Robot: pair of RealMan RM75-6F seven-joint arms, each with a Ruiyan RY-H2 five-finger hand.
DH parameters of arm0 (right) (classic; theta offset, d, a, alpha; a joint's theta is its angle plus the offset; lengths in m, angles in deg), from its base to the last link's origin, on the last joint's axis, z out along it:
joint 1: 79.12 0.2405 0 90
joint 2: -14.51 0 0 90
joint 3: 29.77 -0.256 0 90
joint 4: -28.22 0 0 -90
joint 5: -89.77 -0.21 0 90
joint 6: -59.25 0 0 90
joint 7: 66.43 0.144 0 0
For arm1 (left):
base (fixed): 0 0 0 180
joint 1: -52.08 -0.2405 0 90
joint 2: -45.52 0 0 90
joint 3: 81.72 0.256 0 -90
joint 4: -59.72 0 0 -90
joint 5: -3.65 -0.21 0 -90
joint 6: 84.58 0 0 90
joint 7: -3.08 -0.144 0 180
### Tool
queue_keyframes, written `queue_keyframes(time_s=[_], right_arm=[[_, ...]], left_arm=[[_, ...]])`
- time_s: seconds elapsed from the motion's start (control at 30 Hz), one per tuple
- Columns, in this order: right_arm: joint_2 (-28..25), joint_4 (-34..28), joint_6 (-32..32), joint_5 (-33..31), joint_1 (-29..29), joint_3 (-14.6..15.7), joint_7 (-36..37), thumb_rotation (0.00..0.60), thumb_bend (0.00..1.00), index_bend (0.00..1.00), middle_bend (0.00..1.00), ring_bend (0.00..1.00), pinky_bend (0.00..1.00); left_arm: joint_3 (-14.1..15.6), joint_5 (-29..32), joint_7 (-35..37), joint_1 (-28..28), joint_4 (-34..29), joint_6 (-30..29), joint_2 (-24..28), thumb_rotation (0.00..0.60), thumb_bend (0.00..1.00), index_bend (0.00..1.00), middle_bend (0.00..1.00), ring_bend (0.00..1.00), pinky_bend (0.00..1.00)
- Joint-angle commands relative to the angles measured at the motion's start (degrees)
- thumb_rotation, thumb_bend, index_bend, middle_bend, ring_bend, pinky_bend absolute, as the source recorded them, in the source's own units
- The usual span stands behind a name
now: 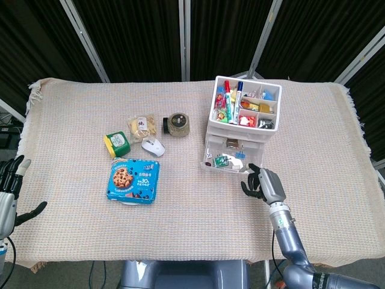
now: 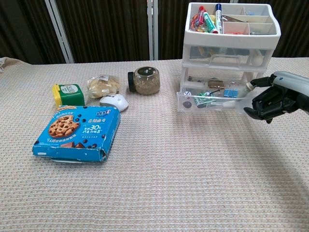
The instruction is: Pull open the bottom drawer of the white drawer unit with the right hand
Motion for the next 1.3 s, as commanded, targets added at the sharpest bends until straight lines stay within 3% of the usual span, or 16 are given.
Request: queue_keyframes(time_s=[0.03, 0.17, 0.37, 0.53, 0.7, 0.97, 1.3], right_arm=[[-0.12, -0.17, 0.21, 0.61, -0.18, 0.26, 0.47, 0.6, 0.33, 0.3, 0.72, 0.69, 0.53], [-0.45, -0.89, 0.84, 1.69, -0.62, 0.66, 1.03, 0.6, 0.28, 0.18, 0.72, 0.69, 0.53], [-0.83, -2.3, 3.06, 4.51, -1.48, 1.27, 1.52, 0.6, 0.19, 0.15, 0.73, 0.69, 0.53], [-0.9, -3.36, 6.95, 8.77, -1.51, 0.91, -1.04, 0.6, 0.15, 0.28, 0.81, 0.77, 0.54], [-0.91, -4.13, 8.05, 8.95, 0.09, -0.51, -7.04, 0.6, 0.12, 0.38, 0.89, 0.84, 0.58], [0.84, -0.04, 5.74, 4.29, 7.32, -4.11, -24.87, 0.6, 0.08, 0.4, 0.95, 0.9, 0.6], [2.1, 5.74, 2.99, 1.8, 12.6, -4.76, -31.72, 0.6, 0.05, 0.4, 1.0, 1.0, 0.68]], left_arm=[[-0.01, -0.02, 0.1, -0.01, 0.05, -0.05, 0.02, 0.6, 0.1, 0.0, 0.0, 0.0, 0.0], [-0.05, 0.0, 0.13, 0.02, 0.11, -0.01, 0.02, 0.6, 0.1, 0.0, 0.0, 0.0, 0.0], [-0.16, 0.02, 0.31, -0.05, 0.08, -0.26, 0.08, 0.6, 0.1, 0.0, 0.0, 0.0, 0.0], [-0.28, 0.11, 0.57, -0.19, 0.05, -0.55, 0.19, 0.6, 0.1, 0.0, 0.0, 0.0, 0.0], [-0.31, -0.02, 0.54, -0.27, 0.06, -0.81, 0.18, 0.6, 0.1, 0.0, 0.0, 0.0, 0.0], [-0.41, -0.19, 0.49, -0.45, 0.28, -1.34, 0.11, 0.6, 0.1, 0.0, 0.0, 0.0, 0.0], [-0.79, 0.59, 0.79, -0.42, 0.71, -1.12, 0.07, 0.6, 0.1, 0.0, 0.0, 0.0, 0.0]])
